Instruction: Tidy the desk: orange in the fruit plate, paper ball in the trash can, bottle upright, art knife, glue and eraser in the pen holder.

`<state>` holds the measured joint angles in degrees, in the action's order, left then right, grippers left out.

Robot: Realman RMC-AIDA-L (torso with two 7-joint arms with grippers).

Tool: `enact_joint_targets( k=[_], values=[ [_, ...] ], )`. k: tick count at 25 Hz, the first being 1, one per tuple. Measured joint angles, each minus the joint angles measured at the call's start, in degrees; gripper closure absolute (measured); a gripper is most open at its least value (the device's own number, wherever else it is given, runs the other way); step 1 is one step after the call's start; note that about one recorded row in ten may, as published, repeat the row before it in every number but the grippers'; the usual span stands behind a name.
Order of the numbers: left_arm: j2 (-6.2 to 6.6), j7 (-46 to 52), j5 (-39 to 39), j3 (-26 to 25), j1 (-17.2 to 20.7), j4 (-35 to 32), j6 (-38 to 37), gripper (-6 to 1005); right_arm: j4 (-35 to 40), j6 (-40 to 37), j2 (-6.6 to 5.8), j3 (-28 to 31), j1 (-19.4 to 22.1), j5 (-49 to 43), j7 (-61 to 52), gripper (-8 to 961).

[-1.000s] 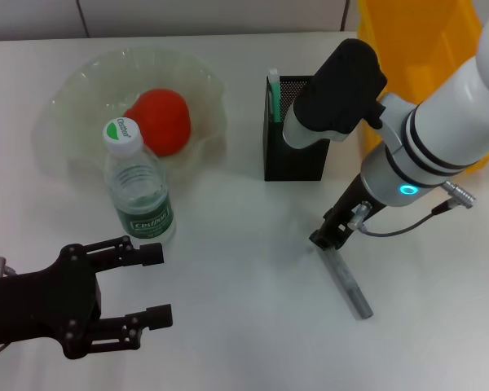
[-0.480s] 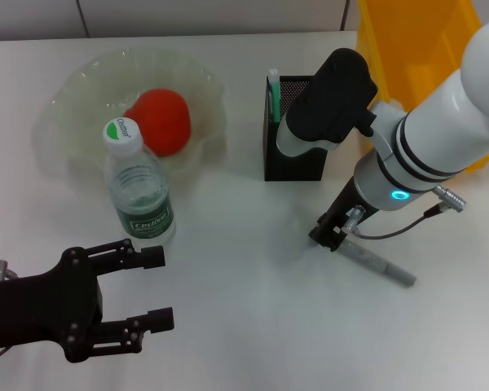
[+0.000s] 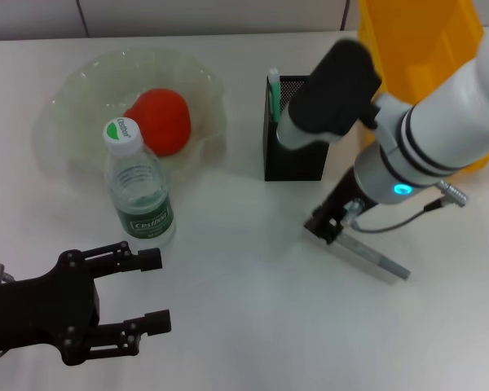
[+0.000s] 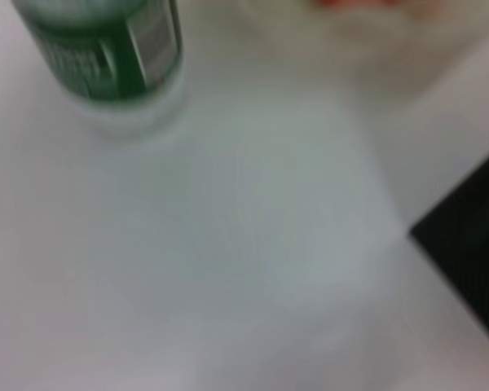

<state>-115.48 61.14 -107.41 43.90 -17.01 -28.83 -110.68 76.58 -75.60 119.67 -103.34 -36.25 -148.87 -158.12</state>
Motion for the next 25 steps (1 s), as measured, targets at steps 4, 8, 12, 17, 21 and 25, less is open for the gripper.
enact_joint_targets(
  k=[4, 8, 12, 17, 21, 25],
  values=[
    [0.13, 0.2, 0.0, 0.0, 0.1, 0.0, -0.2, 234, 10.6, -1.8, -0.06, 5.4, 3.9, 1.2, 1.7, 818],
    [0.06, 0.0, 0.0, 0.1, 0.0, 0.0, -0.2, 233, 19.3, 1.4, 0.15, 21.6, 10.6, 19.9, 11.3, 818],
    [-0.03, 0.0, 0.0, 0.1, -0.1, 0.0, -0.2, 233, 13.9, 7.4, -0.19, 28.8, 13.9, 39.3, 22.4, 817],
    [-0.04, -0.1, 0.0, 0.0, 0.1, 0.0, -0.2, 234, -5.7, 10.1, -0.35, 35.5, 13.7, 62.1, 46.9, 816],
    [-0.04, -0.2, 0.0, -0.4, 0.2, 0.2, -0.2, 234, -25.0, 7.4, -0.40, 40.7, 10.5, 76.2, 64.7, 816],
    [-0.18, -0.2, 0.0, -0.1, -0.1, 0.2, 0.0, 234, -37.5, 6.5, -0.40, 42.1, 7.6, 83.5, 77.5, 815]
  ],
)
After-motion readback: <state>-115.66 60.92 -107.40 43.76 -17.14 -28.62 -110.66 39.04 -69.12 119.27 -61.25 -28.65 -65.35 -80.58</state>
